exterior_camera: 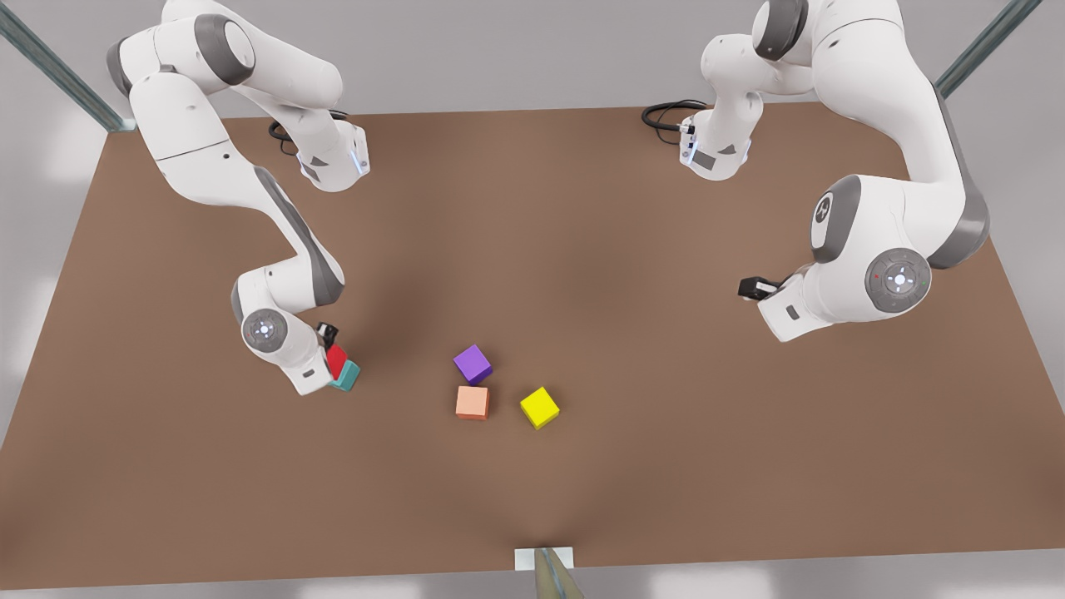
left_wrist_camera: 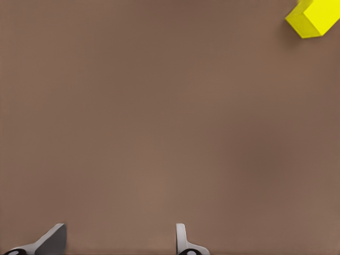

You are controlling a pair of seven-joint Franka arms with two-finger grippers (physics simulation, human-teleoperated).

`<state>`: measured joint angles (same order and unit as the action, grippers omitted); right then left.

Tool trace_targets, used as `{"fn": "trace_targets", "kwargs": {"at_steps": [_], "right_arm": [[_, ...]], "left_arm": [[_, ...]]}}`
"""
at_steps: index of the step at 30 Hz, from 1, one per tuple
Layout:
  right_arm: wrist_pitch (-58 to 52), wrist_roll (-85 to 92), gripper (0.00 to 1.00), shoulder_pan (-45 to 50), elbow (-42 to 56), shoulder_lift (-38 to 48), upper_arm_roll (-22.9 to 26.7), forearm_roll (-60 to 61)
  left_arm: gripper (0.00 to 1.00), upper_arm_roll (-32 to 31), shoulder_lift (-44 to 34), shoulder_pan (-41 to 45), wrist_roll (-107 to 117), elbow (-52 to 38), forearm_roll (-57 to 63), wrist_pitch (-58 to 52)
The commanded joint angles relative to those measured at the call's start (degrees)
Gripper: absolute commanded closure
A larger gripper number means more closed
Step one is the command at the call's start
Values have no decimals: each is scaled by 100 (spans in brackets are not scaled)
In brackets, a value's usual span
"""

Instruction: Pick up red wooden cube and pass to hand red wooden cube and place in blue wooden cube

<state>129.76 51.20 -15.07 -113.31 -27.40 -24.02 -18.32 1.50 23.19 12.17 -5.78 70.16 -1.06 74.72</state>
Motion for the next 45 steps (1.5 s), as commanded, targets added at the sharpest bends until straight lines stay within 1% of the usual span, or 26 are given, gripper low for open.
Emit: {"fn": "trace_targets", "kwargs": {"at_steps": [1, 2, 3, 4, 22, 29, 36, 40, 43, 44, 45], "right_arm": [[-206, -928, 43, 4, 10, -11, 3, 258], [-214, -937, 36, 4, 1, -2, 3, 258], [-214, -972, 16, 12, 10, -2, 3, 258], [-223, -972, 0, 12, 19, -2, 3, 258], [-223, -963, 0, 21, 116, -169, -6, 355], [-372, -840, 0, 30, 353, -195, -15, 364], [-830, -840, 0, 39, 625, -116, -155, 566], [-1339, -849, 0, 47, 1029, -116, -278, 689], [-1954, -1094, 0, 188, 1776, -186, -366, 918], [-2656, -1902, 0, 355, 2373, -187, -358, 918], [-3272, -2316, 0, 382, 3076, -345, -349, 909]], "left_arm": [[0, 0, 1, 5, 481, -2, 9, -10], [0, 0, 28, 5, 464, -2, 18, -10], [0, 0, 28, 5, 455, -2, 18, -18], [0, 0, 28, 5, 455, -11, 27, -18], [0, 0, 36, -4, 455, -2, 35, -10], [0, 9, 28, -4, 455, -11, 35, -27], [0, 9, 36, -4, 446, -11, 44, -10], [0, 9, 36, -22, 446, -11, 53, -10], [0, 9, 36, -31, 455, -20, 53, -1], [0, 9, 36, -31, 455, -20, 53, -10], [0, 9, 28, -31, 455, -20, 53, -10]]}}
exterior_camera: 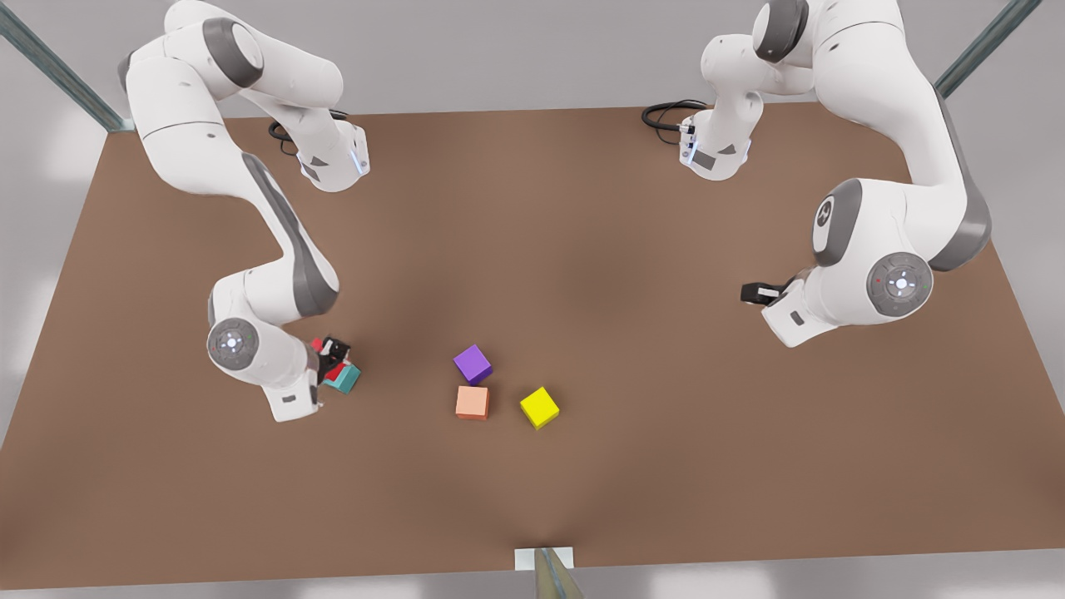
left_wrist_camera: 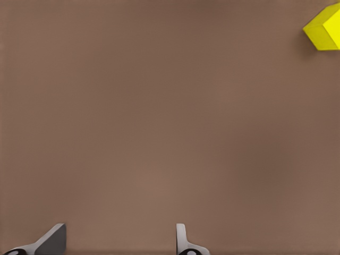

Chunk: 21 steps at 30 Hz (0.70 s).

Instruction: Pick up red wooden cube and pass to hand red wooden cube and place in blue wooden cube

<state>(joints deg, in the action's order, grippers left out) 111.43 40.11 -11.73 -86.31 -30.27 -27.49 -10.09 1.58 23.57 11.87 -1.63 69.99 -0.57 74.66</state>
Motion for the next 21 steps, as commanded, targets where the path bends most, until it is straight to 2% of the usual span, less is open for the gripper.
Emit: {"fn": "trace_targets", "kwargs": {"at_steps": [1, 4, 5, 6, 7, 14, 16, 21], "right_arm": [[-1677, -1873, 0, 39, 703, -58, 24, 7], [-2396, -4266, 0, -338, 765, 750, 209, -72], [-2661, -4187, 0, -716, 625, 1163, 209, -10], [-2495, -4160, 0, -1059, 1, 1963, 218, 332], [-2494, -4265, 0, -1086, -97, 2131, 226, 499], [-2617, -4608, 0, -1095, 202, 2096, 437, 420], [-2635, -4565, 0, 1270, 395, 2096, 2872, 482], [-2732, -4520, 0, 1155, 519, 2017, 2775, 517]], "left_arm": [[0, 0, -10, 0, 40, -3, 4, -13], [0, 0, -10, 0, 40, -12, 4, -21], [0, 0, -10, -9, 40, -3, 4, -21], [0, 0, -10, -9, 40, -3, 4, -13], [0, 0, -10, -9, 31, -3, 13, -13], [0, 0, -10, -9, 31, -3, 83, 5], [0, 0, -2, -9, 31, -3, 83, 5], [0, 0, -10, -9, 31, -12, 83, -4]]}}
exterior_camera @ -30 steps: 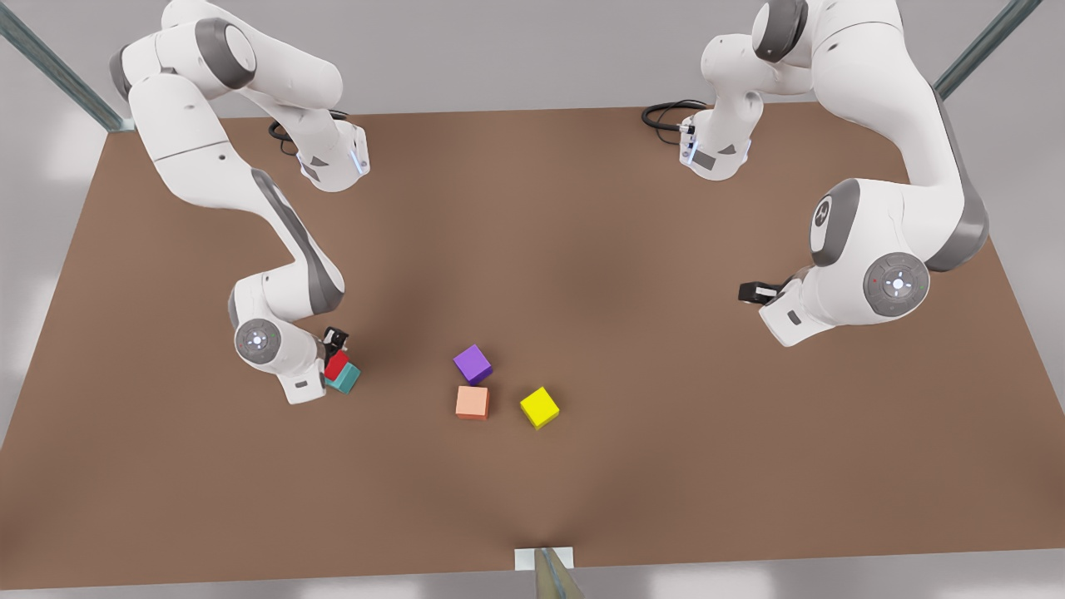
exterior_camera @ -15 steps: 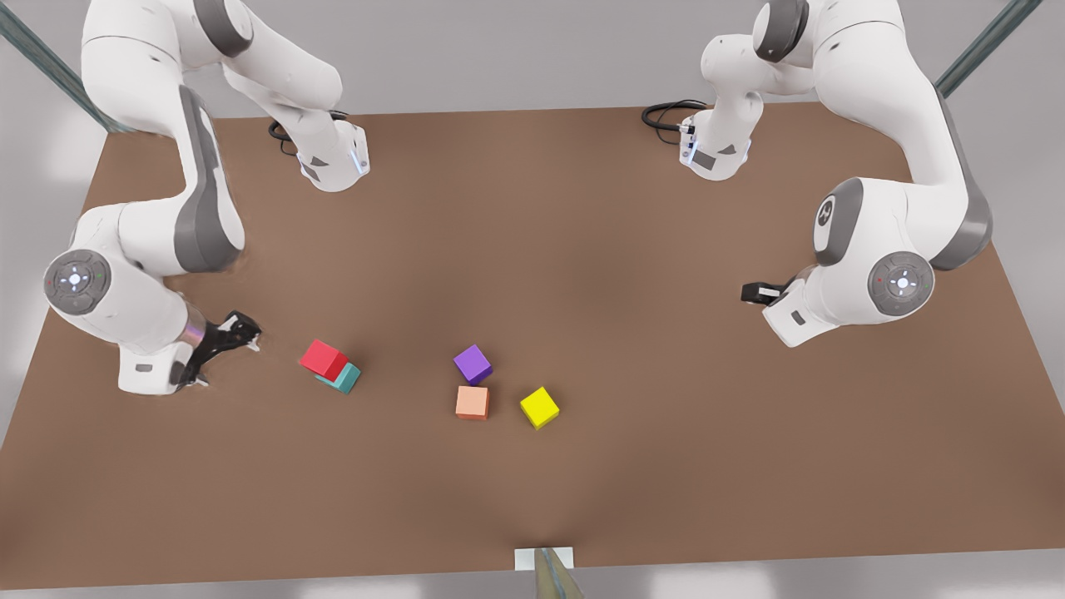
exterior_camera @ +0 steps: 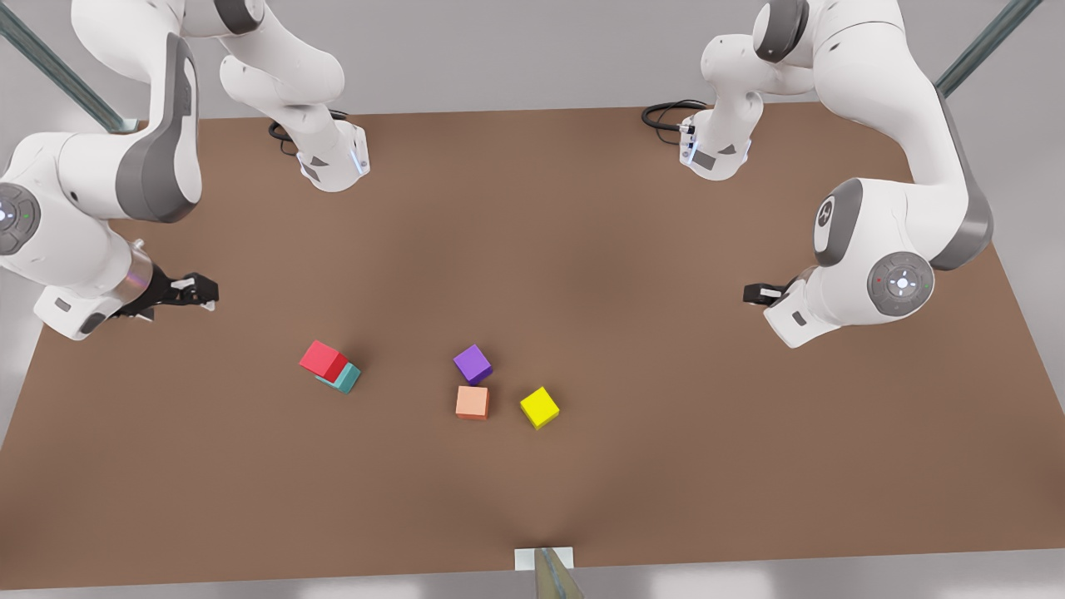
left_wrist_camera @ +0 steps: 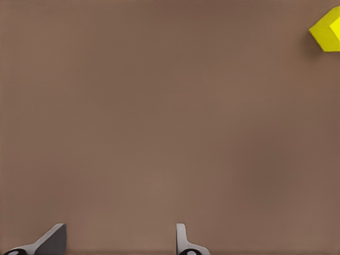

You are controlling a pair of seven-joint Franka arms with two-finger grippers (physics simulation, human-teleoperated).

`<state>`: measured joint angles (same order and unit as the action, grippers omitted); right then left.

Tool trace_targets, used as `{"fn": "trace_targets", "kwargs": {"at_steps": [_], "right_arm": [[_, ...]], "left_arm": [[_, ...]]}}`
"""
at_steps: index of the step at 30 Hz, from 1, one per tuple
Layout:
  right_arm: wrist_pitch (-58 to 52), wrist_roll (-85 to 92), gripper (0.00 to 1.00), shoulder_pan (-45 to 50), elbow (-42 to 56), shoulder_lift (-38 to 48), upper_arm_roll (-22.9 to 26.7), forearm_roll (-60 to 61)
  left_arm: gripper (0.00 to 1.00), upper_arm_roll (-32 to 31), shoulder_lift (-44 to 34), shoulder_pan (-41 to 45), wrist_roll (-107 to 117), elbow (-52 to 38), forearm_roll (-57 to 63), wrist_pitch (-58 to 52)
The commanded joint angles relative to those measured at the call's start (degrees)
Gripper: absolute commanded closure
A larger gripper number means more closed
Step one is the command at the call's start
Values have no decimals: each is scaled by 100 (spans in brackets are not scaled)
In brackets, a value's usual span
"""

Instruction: Pick up red wooden cube and pass to hand red wooden cube and place in blue wooden cube

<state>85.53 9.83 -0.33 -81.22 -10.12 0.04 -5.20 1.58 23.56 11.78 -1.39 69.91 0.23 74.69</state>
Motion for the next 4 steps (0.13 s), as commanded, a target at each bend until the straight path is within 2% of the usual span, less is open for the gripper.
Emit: {"fn": "trace_targets", "kwargs": {"at_steps": [1, 4], "right_arm": [[-142, -1493, 0, 33, 1, 1, 22, 28], [-142, -1493, 0, 15, 36, -52, 22, 195]], "left_arm": [[0, 0, -10, 0, 7, -4, 12, -7], [0, 0, -10, 0, 7, -13, 4, -16]]}}
